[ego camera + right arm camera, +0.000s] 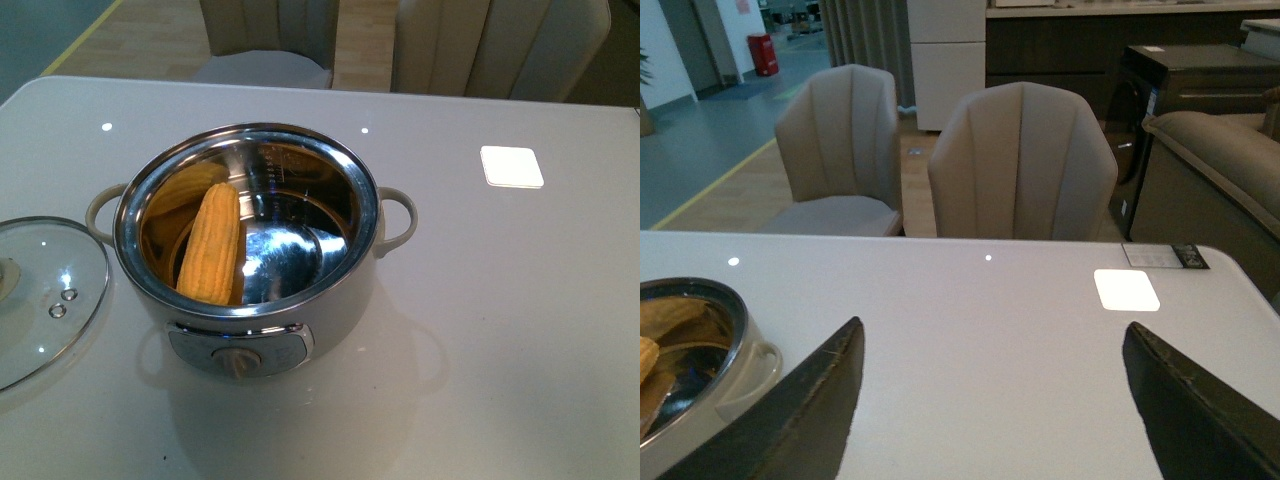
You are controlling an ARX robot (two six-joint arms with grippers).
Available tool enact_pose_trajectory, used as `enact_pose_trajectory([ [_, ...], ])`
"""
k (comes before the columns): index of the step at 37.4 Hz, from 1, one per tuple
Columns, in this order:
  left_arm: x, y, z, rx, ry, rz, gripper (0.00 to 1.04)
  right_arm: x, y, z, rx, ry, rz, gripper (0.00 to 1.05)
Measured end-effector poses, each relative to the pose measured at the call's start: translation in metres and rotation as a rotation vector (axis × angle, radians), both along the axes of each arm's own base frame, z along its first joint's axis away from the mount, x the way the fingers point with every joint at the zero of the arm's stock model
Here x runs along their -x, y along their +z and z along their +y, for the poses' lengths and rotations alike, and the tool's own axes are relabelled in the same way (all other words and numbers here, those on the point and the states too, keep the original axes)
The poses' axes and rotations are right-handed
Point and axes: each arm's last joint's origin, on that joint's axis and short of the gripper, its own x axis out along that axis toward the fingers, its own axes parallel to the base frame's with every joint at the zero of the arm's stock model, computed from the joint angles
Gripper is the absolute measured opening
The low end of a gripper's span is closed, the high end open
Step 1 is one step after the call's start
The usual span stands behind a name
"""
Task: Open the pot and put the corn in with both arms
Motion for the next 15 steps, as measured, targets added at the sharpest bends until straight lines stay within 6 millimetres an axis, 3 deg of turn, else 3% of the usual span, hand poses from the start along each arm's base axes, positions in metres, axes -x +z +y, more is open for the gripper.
enact_pose_trajectory([
  [5,0.0,0.0,0.0,0.0,0.0,0.0,0.98,0.0,0.0,0.0,0.0,0.0,0.0,0.97],
  [15,0.0,0.0,0.0,0.0,0.0,0.0,0.98,0.0,0.0,0.0,0.0,0.0,0.0,0.96],
])
